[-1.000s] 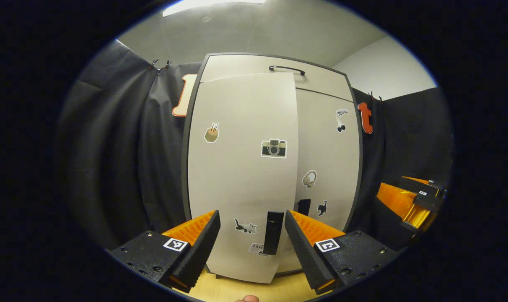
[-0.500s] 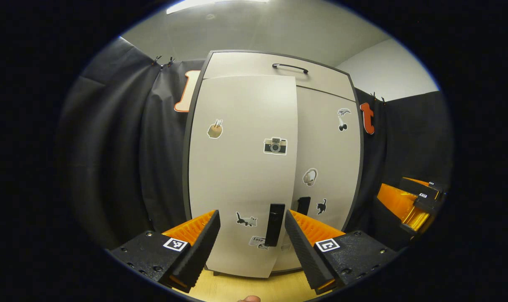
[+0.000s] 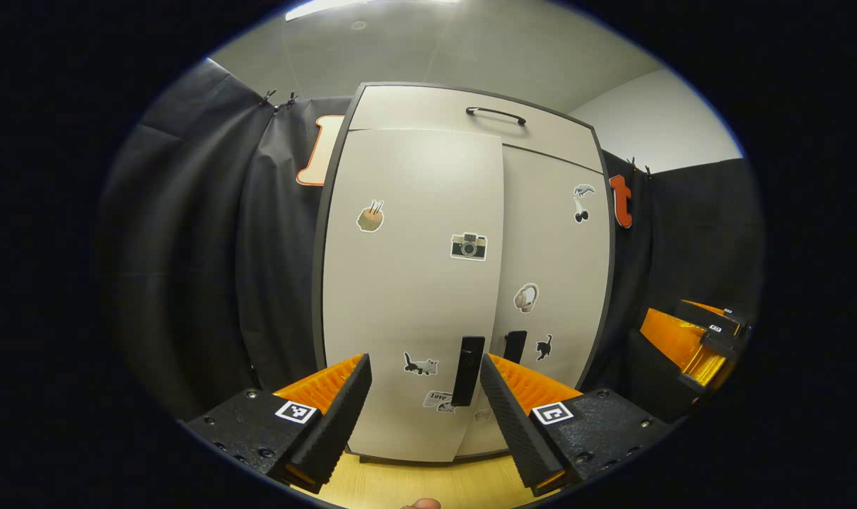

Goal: Grab one shoe with the right hand and put it into the shoe cabinet, grab the other shoe with the left hand and put it into the shoe cabinet; then close the right door with the right hand and the left door with the left hand.

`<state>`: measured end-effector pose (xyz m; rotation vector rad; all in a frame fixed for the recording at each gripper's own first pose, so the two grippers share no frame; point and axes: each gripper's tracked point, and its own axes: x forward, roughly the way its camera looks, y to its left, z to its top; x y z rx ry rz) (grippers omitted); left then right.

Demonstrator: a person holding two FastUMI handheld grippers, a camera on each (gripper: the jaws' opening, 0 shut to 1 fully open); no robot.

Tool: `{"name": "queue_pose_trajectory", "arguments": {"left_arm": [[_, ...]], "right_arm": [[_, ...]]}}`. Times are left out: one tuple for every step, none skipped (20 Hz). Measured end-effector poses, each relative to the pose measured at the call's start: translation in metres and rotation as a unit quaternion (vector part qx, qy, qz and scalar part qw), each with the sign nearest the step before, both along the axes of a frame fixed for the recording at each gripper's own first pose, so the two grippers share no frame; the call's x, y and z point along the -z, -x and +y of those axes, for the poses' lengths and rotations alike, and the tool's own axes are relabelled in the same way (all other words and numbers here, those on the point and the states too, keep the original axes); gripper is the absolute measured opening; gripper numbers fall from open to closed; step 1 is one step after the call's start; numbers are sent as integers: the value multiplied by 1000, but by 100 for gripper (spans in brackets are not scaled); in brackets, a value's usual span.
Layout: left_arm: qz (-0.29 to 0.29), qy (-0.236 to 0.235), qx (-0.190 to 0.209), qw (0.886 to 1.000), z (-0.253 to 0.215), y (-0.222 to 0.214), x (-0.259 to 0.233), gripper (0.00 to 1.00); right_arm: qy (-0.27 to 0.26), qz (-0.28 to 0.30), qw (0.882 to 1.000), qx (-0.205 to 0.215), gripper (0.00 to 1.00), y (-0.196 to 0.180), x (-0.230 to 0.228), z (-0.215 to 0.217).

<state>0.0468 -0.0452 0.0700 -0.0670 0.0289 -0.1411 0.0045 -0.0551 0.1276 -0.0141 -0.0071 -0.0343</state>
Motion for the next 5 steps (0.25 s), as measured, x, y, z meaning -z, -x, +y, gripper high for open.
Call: {"name": "queue_pose_trajectory", "arguments": {"left_arm": [[1,0,0,1000,1,0,0,95],[2,0,1,1000,1,0,1,95],[4,1,3,1000,1,1,1,95],[5,2,5,1000,1,0,2,95],[6,3,6,1000,2,0,2,95]], "right_arm": [[0,0,1000,0,100,0,0,1],[1,0,1000,0,100,1,0,1],[2,-1,1000,0,100,1,0,2],[2,-1,1000,0,100,1,0,3],[1,-1,1000,-1,100,1,0,3]]}}
